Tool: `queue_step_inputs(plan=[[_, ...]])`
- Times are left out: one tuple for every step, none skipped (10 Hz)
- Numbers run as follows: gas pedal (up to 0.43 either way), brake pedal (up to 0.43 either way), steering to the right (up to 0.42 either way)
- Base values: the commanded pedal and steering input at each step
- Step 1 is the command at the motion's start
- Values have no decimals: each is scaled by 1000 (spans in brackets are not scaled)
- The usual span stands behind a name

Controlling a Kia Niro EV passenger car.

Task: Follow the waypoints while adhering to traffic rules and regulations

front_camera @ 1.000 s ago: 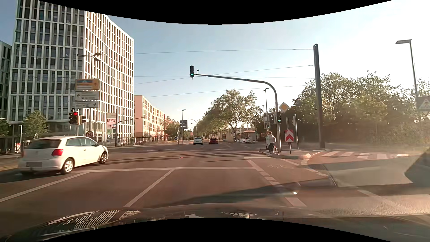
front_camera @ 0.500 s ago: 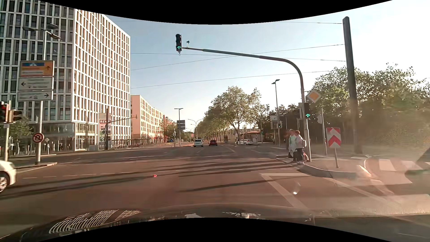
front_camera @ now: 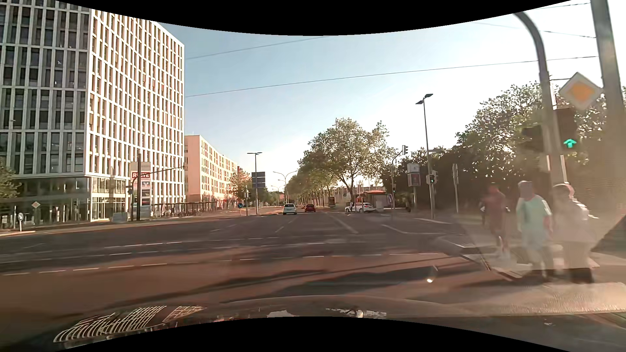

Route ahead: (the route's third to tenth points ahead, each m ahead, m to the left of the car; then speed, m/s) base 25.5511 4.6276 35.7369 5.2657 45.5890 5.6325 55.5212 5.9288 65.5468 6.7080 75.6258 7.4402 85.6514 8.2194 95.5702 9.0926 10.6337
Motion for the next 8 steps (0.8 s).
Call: queue_step_inputs(plan=[[220,0,-11],[220,0,-11],[220,0,-11],[220,0,-11],[220,0,-11],[220,0,-10],[209,0,-9],[209,0,-7]])
